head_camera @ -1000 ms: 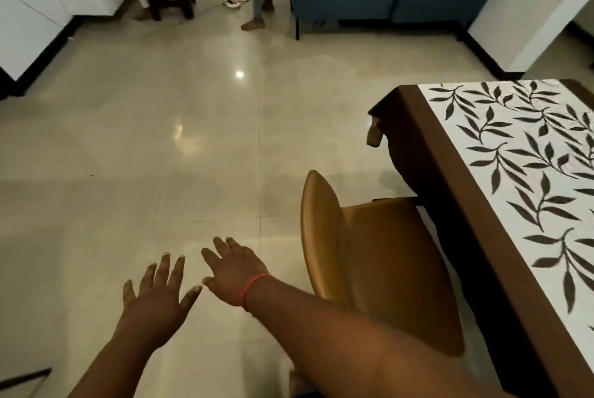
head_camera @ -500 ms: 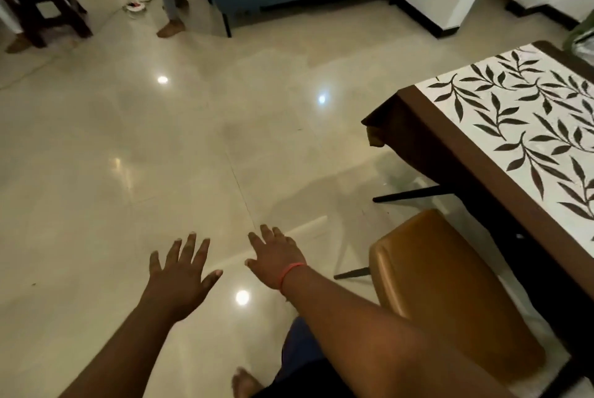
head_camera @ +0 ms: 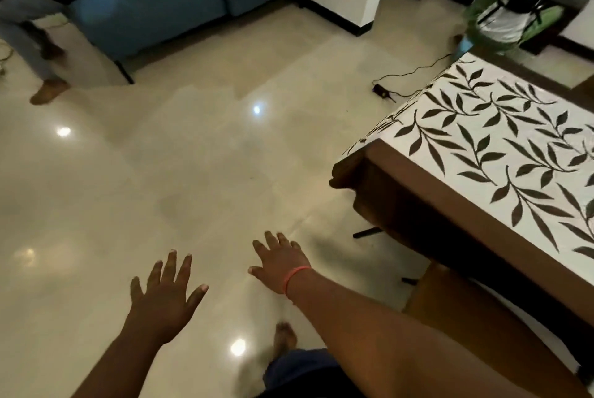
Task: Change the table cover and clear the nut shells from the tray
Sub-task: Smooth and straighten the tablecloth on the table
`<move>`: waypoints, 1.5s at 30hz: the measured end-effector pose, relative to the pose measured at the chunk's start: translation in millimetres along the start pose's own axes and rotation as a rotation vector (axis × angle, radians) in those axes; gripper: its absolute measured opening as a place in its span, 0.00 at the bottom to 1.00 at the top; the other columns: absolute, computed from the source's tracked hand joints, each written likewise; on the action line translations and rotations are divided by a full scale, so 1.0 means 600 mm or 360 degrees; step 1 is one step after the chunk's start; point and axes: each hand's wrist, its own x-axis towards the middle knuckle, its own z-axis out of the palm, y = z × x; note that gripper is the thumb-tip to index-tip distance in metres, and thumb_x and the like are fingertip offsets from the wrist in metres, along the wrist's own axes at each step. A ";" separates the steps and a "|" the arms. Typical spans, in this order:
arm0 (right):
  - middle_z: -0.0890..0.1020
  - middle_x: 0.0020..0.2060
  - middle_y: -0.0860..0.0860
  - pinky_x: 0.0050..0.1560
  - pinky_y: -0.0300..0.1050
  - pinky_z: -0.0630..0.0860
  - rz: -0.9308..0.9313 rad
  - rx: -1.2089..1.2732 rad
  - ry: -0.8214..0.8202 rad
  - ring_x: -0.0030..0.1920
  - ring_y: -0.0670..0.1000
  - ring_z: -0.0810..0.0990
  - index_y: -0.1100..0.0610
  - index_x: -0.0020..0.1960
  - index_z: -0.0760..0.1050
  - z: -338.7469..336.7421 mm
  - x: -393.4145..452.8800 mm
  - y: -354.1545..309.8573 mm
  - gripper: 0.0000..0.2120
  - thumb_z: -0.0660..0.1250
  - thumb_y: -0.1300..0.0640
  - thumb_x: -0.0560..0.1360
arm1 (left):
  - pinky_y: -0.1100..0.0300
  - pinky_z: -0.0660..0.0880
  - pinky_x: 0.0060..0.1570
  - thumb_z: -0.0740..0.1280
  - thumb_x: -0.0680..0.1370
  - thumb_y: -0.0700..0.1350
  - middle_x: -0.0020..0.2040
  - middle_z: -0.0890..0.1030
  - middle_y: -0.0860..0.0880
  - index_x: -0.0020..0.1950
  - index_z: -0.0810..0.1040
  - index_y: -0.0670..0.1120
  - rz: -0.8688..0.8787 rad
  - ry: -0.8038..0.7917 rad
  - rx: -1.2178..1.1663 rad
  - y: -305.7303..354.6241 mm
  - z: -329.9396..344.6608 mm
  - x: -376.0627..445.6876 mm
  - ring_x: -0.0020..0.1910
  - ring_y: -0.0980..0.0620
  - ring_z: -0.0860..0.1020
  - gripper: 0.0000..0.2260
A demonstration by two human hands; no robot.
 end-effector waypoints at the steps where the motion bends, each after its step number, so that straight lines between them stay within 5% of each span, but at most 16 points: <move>1: 0.48 0.80 0.54 0.75 0.62 0.52 0.0031 0.0022 0.0020 0.79 0.60 0.47 0.49 0.80 0.49 -0.033 0.030 0.014 0.33 0.52 0.36 0.80 | 0.37 0.48 0.74 0.34 0.72 0.72 0.81 0.37 0.51 0.80 0.38 0.57 0.0028 -0.0006 -0.0010 0.009 -0.031 0.043 0.80 0.46 0.45 0.39; 11: 0.48 0.80 0.54 0.75 0.62 0.54 0.0551 0.0263 0.0167 0.79 0.60 0.47 0.49 0.80 0.49 -0.249 0.320 0.159 0.33 0.51 0.36 0.80 | 0.37 0.48 0.74 0.39 0.77 0.69 0.81 0.38 0.49 0.80 0.38 0.56 0.0536 0.0035 0.0219 0.089 -0.256 0.514 0.80 0.45 0.44 0.35; 20: 0.50 0.80 0.54 0.75 0.60 0.55 0.1066 0.0635 0.0296 0.79 0.59 0.50 0.49 0.80 0.49 -0.386 0.438 0.266 0.33 0.52 0.36 0.80 | 0.36 0.46 0.74 0.39 0.76 0.71 0.81 0.37 0.49 0.80 0.38 0.56 0.1022 -0.0078 0.0595 0.231 -0.454 0.848 0.80 0.45 0.44 0.36; 31: 0.54 0.79 0.57 0.74 0.62 0.58 0.1313 0.0770 0.0430 0.78 0.60 0.54 0.51 0.79 0.52 -0.518 0.521 0.580 0.32 0.54 0.38 0.80 | 0.36 0.44 0.74 0.42 0.77 0.71 0.81 0.38 0.49 0.80 0.39 0.56 0.1565 -0.0089 0.0800 0.664 -0.568 1.049 0.80 0.45 0.44 0.36; 39: 0.76 0.63 0.55 0.61 0.56 0.73 0.1931 0.0779 0.1103 0.63 0.59 0.74 0.52 0.66 0.71 -0.578 0.386 0.780 0.22 0.57 0.44 0.76 | 0.37 0.45 0.75 0.44 0.79 0.69 0.81 0.37 0.49 0.80 0.38 0.55 0.2084 -0.0050 0.1132 1.045 -0.632 1.075 0.80 0.45 0.44 0.34; 43: 0.66 0.74 0.56 0.73 0.56 0.61 0.2565 0.1034 0.1063 0.75 0.59 0.63 0.53 0.74 0.65 -0.527 0.307 0.818 0.26 0.54 0.43 0.79 | 0.40 0.52 0.74 0.49 0.80 0.66 0.82 0.51 0.51 0.81 0.47 0.55 0.2536 0.0066 0.1216 1.254 -0.624 1.024 0.78 0.48 0.56 0.32; 45: 0.59 0.78 0.54 0.75 0.57 0.56 0.2847 0.1220 0.1020 0.78 0.57 0.55 0.51 0.77 0.59 -0.510 0.293 0.822 0.28 0.51 0.42 0.80 | 0.35 0.65 0.67 0.54 0.78 0.62 0.75 0.69 0.45 0.77 0.65 0.50 0.2922 0.0178 0.1119 1.339 -0.615 0.991 0.70 0.43 0.71 0.30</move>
